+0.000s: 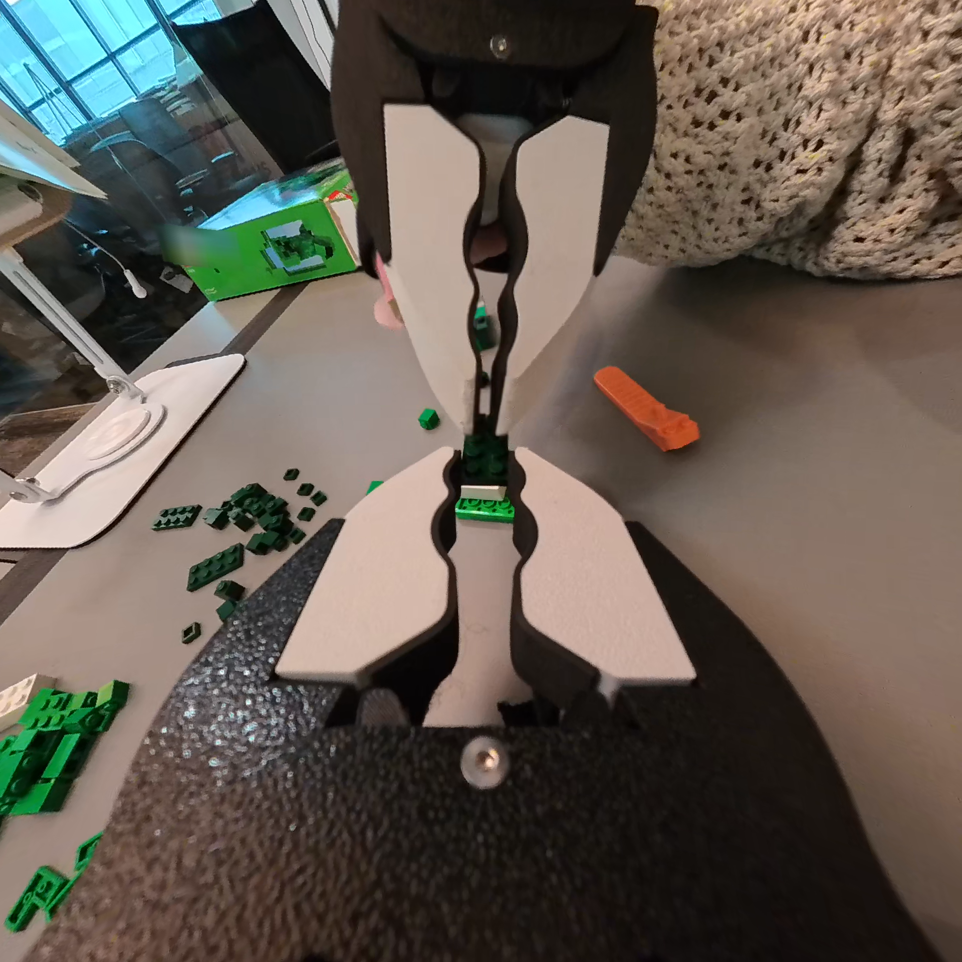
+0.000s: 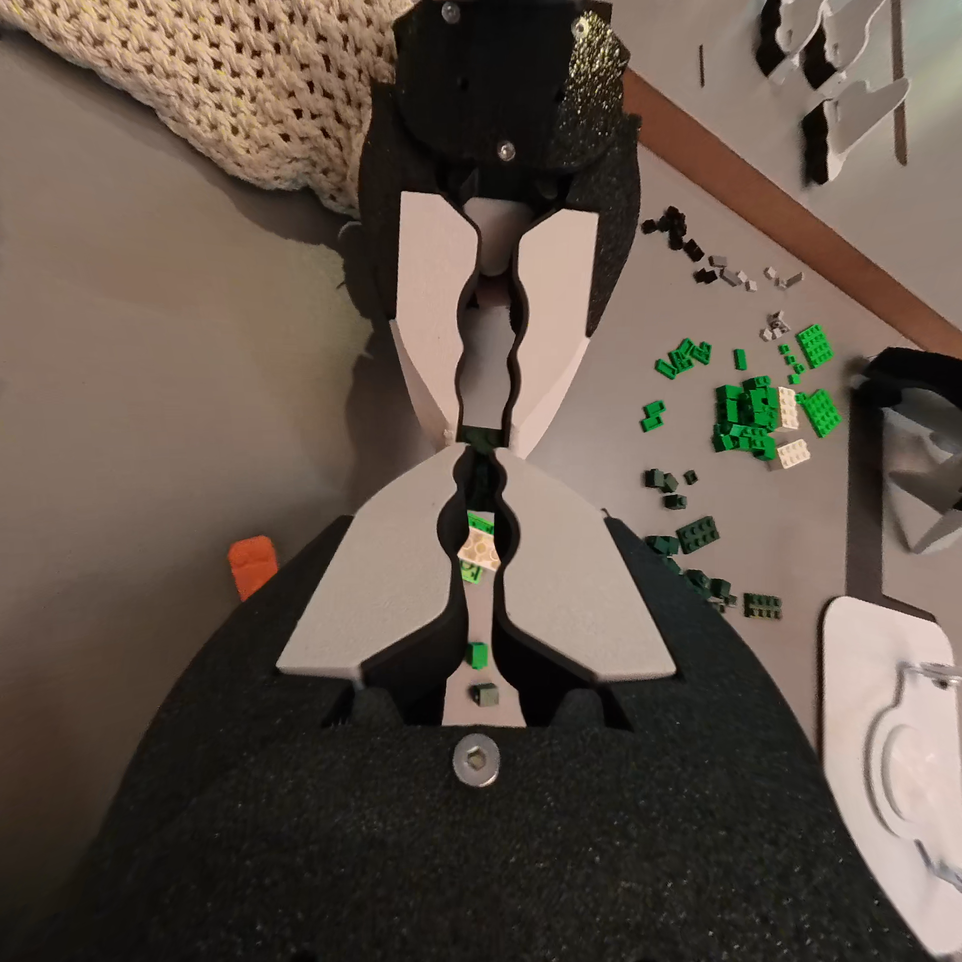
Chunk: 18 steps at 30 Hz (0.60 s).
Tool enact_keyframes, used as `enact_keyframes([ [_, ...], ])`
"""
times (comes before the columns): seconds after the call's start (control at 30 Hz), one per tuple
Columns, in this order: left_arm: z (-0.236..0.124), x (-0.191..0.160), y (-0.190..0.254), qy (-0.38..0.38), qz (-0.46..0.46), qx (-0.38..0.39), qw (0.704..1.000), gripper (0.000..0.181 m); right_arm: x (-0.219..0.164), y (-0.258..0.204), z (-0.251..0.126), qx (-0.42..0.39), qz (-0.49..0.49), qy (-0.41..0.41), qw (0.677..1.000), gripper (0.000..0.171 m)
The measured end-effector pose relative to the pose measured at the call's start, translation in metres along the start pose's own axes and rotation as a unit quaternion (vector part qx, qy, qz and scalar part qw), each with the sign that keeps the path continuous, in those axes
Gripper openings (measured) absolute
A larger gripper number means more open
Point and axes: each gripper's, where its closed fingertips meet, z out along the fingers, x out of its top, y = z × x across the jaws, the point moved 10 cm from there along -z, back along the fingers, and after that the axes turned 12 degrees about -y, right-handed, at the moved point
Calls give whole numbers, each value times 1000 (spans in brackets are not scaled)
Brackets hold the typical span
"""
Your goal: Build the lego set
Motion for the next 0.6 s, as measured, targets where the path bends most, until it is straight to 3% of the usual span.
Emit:
enact_keyframes([
  [0.4,-2,0,-3,13,-19,3,1000,16,2,-5,-2,-99,-104,-33,989,3],
  [0.6,-2,0,-4,13,-25,10,1000,16,-2,1,-8,-102,-63,-7,993,3],
])
